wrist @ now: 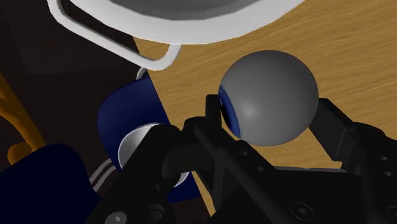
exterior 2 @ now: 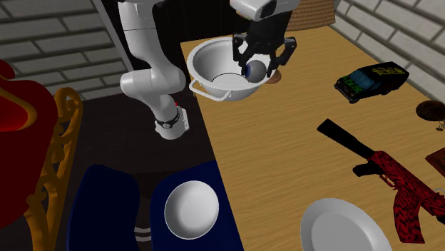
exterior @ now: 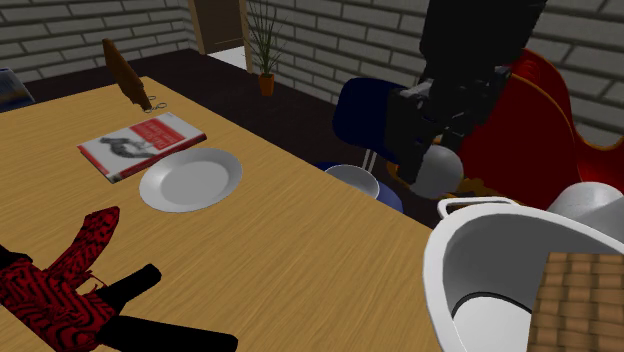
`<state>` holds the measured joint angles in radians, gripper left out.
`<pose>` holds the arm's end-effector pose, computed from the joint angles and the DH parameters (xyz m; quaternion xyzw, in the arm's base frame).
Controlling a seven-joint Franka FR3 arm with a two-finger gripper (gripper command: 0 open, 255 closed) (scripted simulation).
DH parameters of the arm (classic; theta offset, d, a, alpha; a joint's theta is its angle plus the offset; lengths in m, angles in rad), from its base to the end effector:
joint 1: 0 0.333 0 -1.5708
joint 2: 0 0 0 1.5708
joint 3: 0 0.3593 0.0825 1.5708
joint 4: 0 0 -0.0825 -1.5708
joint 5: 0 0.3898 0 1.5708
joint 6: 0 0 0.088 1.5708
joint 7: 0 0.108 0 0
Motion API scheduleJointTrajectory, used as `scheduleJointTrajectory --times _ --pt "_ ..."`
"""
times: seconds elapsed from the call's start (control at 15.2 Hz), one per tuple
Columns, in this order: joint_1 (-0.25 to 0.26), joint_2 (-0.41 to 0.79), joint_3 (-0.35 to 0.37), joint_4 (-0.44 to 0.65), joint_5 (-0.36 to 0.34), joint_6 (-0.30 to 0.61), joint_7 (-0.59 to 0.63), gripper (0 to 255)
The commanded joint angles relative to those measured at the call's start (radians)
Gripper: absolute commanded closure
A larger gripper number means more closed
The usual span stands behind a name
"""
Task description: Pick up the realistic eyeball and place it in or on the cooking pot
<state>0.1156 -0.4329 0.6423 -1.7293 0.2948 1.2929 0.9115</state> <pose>0.2090 0.3651 0.7234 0.9964 -0.0704 -0.0426 0.0210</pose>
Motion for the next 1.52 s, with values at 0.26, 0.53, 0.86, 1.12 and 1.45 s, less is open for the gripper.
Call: scheduleJointTrajectory --times 0.26,0.53,0.86,1.12,1.45 --pt "0.074 -0.201 -0.05 -0.12 0.094 -0.063 0.019 255" --pt "0.126 -0.316 -0.068 -0.176 0.147 -0.113 0.054 255" --pt "0.189 -0.442 -0.078 -0.218 0.213 -0.182 0.119 255" --pt "0.205 -0.481 -0.073 -0.276 0.228 -0.161 0.119 255" --pt "0.218 -0.522 -0.059 -0.364 0.244 -0.113 0.104 255"
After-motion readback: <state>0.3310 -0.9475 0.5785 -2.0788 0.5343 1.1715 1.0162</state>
